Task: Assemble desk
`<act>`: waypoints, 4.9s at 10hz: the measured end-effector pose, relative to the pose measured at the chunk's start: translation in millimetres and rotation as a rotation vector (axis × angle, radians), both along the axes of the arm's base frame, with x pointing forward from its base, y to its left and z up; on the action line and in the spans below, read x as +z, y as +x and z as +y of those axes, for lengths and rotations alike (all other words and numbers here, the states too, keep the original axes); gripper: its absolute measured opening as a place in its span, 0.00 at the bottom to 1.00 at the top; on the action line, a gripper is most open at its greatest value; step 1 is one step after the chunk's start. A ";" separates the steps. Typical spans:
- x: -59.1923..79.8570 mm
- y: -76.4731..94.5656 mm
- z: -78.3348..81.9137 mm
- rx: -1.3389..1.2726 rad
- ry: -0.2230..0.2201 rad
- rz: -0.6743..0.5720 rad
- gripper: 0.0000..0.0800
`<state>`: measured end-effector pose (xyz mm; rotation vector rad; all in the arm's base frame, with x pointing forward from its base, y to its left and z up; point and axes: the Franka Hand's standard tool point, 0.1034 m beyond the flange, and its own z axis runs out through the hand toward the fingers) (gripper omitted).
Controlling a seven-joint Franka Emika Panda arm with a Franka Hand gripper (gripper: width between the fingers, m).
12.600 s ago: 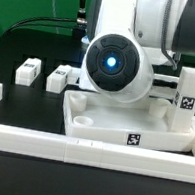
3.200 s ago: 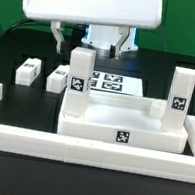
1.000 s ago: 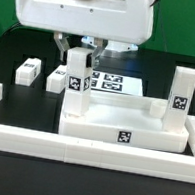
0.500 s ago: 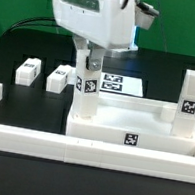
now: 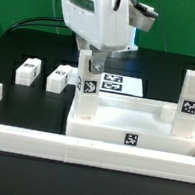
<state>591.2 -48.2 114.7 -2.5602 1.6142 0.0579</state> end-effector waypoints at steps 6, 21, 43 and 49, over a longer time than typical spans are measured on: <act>1.7 2.0 0.5 0.609 -0.033 -0.069 0.81; -3.2 -0.1 0.9 1.362 -0.074 -0.105 0.36; -5.7 4.4 -2.2 1.171 -0.106 -0.071 0.81; -5.0 7.5 0.9 1.540 -0.123 -0.098 0.75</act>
Offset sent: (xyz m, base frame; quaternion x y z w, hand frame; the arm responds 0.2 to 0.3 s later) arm 0.0003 -0.0001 0.0030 0.0010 0.0190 -0.2606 0.9653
